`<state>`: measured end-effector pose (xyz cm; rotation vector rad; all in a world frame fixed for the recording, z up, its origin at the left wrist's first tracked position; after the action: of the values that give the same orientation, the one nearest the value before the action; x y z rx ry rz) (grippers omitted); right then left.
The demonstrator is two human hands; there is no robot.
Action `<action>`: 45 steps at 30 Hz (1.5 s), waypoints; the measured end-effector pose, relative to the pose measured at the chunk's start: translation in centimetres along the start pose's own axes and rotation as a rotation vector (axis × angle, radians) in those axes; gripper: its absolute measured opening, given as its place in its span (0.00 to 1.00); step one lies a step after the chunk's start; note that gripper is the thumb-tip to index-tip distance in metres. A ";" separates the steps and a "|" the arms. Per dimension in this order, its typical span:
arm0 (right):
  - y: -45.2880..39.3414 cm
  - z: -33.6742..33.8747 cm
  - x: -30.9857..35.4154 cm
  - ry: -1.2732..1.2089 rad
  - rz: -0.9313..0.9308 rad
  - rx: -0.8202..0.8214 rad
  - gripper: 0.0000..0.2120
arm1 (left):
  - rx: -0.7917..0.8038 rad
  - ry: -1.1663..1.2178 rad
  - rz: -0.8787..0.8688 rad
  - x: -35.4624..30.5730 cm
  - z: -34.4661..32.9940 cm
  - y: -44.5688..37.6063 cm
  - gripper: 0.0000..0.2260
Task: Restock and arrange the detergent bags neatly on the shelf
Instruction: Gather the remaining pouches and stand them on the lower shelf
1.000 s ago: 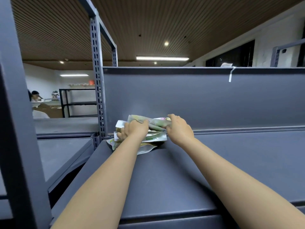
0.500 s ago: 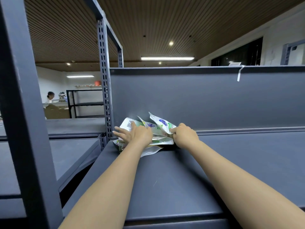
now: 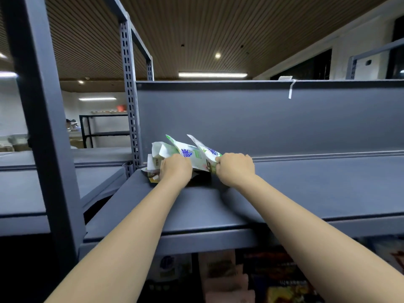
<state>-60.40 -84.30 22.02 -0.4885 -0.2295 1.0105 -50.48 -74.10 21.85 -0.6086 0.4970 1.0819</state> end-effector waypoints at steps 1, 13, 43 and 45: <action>0.8 0.2 0.4 0.031 0.008 -0.022 0.13 | -0.039 0.068 -0.020 0.4 0.2 0.3 0.14; 9.7 2.2 4.5 -0.127 -0.007 -0.203 0.14 | 0.018 0.181 -0.013 4.5 2.7 7.3 0.14; 13.5 4.1 -0.1 -1.696 -0.249 -0.308 0.12 | -0.035 1.054 0.146 5.2 5.2 12.9 0.16; 14.1 4.7 0.4 -1.693 -0.237 -0.278 0.13 | -0.199 1.064 0.183 5.8 5.8 14.0 0.19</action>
<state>-72.68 -76.49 19.15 0.2796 -1.8947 0.9271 -60.57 -61.66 19.39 -1.3367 1.3895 0.9146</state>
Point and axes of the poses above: each hand's wrist, its own y-axis away from the middle knuckle, its own z-axis out of the back of the hand, x = y × z, the point moved 3 cm from there along -y, towards the middle knuckle, and after that the axes turned 11 degrees about z, right-handed, at the moved point
